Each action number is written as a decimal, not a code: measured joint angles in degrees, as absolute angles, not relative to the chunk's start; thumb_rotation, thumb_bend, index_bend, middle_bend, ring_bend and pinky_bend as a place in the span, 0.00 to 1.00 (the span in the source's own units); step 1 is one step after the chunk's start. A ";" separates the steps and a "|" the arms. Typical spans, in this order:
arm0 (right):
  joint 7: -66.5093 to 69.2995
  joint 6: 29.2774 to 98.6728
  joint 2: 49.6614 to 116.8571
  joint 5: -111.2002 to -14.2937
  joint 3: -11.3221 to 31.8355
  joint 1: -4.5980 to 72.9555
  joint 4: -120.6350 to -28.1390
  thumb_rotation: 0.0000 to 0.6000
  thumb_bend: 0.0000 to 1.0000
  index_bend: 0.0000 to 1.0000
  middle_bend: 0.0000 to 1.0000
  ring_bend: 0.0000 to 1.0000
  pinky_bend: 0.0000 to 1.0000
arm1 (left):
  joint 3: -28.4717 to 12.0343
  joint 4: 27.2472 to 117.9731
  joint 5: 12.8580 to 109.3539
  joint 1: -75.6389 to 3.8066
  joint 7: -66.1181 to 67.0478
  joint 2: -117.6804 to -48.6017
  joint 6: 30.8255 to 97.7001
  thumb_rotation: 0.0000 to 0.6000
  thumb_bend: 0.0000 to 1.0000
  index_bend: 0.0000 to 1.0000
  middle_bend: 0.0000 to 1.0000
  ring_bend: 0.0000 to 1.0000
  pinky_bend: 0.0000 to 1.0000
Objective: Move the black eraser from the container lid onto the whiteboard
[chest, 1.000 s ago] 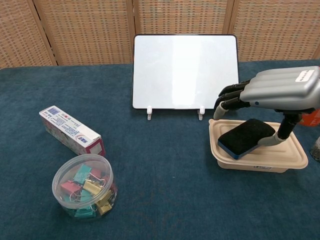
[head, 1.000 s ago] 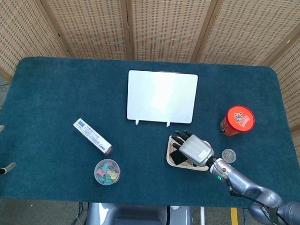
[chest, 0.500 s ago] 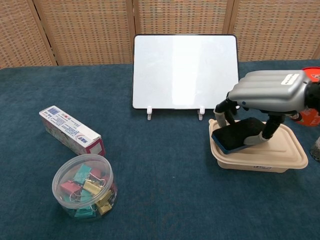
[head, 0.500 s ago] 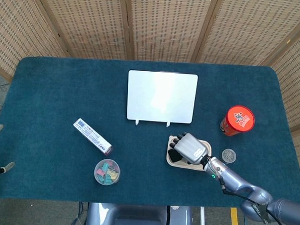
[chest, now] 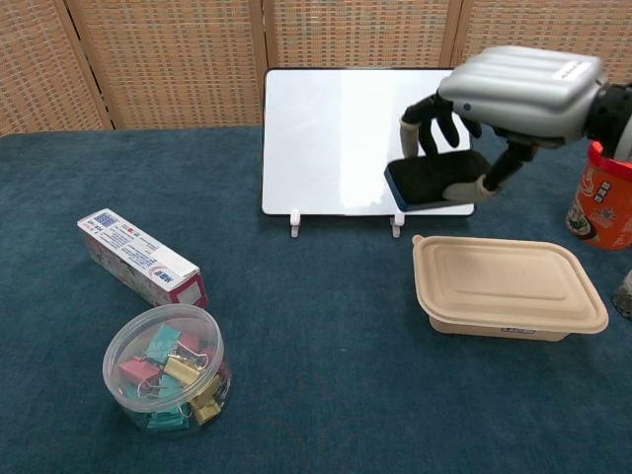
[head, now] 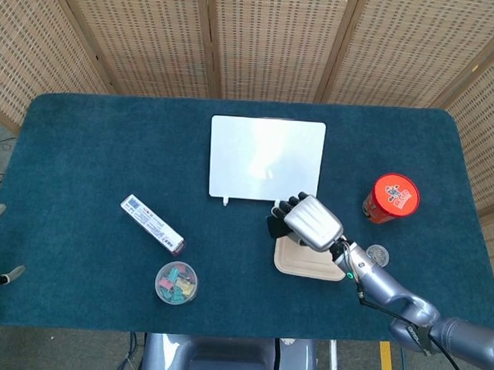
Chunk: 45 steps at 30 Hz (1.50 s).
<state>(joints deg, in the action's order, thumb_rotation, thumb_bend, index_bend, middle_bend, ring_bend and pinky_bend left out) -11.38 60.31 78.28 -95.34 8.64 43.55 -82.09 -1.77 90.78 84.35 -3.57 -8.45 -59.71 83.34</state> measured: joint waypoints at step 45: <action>-17.05 57.05 111.70 -77.89 18.44 61.42 -33.65 1.00 0.39 0.54 0.48 0.46 0.55 | -4.17 88.69 76.17 -6.58 -11.14 -59.39 74.63 1.00 0.00 0.00 0.00 0.00 0.00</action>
<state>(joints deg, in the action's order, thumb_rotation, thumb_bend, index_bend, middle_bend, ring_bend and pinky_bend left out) -17.05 57.05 111.70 -77.89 18.44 61.42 -33.65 -4.17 88.69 76.17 -6.58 -11.14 -59.39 74.63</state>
